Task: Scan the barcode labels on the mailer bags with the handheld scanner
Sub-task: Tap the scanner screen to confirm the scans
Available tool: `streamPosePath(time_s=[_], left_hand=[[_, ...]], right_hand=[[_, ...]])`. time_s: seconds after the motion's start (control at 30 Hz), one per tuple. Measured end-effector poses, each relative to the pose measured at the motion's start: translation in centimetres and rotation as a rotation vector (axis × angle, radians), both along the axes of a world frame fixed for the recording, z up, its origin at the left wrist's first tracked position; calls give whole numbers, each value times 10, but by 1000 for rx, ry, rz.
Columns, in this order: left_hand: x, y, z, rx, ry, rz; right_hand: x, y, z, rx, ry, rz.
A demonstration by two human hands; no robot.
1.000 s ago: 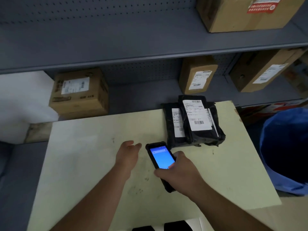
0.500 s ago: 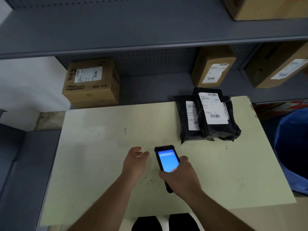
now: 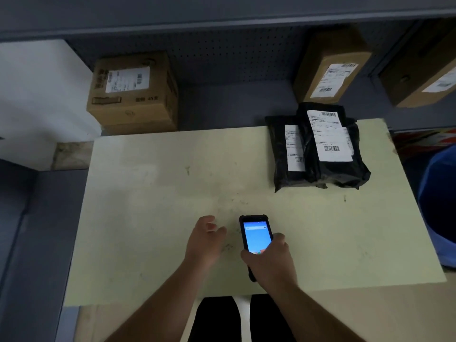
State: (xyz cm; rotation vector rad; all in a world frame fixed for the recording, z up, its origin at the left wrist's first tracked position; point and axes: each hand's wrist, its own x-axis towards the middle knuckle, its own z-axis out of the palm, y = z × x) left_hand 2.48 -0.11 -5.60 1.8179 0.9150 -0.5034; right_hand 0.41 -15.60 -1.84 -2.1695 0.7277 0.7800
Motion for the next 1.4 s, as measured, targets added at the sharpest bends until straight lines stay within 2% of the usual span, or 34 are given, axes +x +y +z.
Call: streamPosePath(time_s=[0.4,0.6,0.93,1.23,1.4], left_hand=[[-14,3,-18,-25,-9,8],[-20,7,-20,-16,-1,-1],[-30,19,-23,16,23,-32],[-34,20,-22,18,29,-25],[-31,19,-17,-3,33,-8]], right_hand=[[-20,7,-34,-58,13,30],[-24,17,-44,-202,9,82],[-25,26,-56,-307,7,116],[-25,25,-55,-346,9,149],[-14,22,-43,-300,-87,202]])
